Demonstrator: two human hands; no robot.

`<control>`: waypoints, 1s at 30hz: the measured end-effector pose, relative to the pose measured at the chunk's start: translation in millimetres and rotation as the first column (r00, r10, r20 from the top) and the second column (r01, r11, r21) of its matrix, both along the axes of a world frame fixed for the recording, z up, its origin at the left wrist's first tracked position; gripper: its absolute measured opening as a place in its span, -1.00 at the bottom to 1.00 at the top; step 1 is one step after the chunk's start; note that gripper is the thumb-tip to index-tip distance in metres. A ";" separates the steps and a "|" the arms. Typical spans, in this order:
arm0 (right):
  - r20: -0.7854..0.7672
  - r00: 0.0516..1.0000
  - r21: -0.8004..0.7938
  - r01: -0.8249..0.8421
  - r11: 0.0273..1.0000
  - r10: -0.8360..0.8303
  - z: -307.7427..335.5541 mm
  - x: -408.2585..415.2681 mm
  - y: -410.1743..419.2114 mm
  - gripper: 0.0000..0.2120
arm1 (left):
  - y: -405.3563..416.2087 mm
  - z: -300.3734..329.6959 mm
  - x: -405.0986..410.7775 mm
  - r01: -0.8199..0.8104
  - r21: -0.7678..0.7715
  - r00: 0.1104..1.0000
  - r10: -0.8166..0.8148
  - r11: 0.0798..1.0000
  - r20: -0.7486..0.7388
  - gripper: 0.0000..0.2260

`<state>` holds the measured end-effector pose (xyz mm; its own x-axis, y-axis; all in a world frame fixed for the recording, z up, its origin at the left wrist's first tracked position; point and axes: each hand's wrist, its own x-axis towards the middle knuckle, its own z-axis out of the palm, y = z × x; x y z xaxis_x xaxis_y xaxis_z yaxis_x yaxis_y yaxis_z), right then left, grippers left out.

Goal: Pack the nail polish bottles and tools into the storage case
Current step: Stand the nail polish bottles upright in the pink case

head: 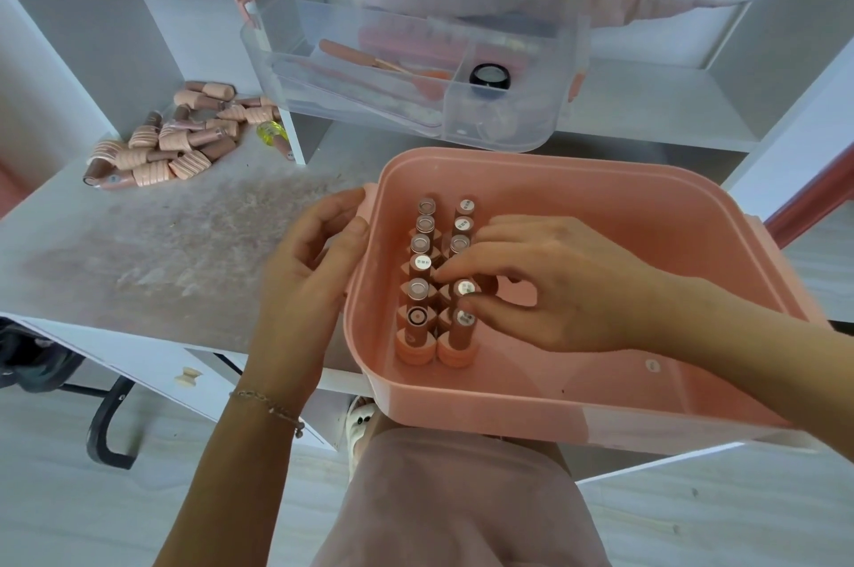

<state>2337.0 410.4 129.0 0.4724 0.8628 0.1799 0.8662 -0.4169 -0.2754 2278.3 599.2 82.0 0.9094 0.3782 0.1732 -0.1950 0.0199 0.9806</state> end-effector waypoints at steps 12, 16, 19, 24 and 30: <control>0.091 0.985 -0.203 -0.128 0.971 0.149 -4.7 1.5 32.4 -0.79 | -1.0 3.1 0.6 -0.007 -0.018 0.999 0.006 1.000 -0.032 -0.81; 0.095 0.984 -0.219 -0.128 0.967 0.152 -7.8 1.9 34.1 -0.80 | -0.2 4.7 -0.4 -0.002 -0.008 0.999 0.002 1.000 -0.032 -0.81; 0.096 0.982 -0.201 -0.140 0.970 0.162 -8.7 1.7 35.5 -0.82 | 1.3 4.1 0.3 -0.006 -0.012 0.999 0.005 1.000 -0.042 -0.81; 0.116 0.978 -0.190 -0.151 0.970 0.175 -10.7 2.1 33.8 -0.82 | 0.5 3.1 0.0 -0.008 -0.014 0.999 0.007 1.000 -0.039 -0.82; 0.067 0.995 -0.007 -0.079 0.997 0.079 -4.1 3.5 29.3 -0.81 | 1.0 3.5 -0.5 0.003 -0.035 0.999 -0.004 0.999 -0.052 -0.81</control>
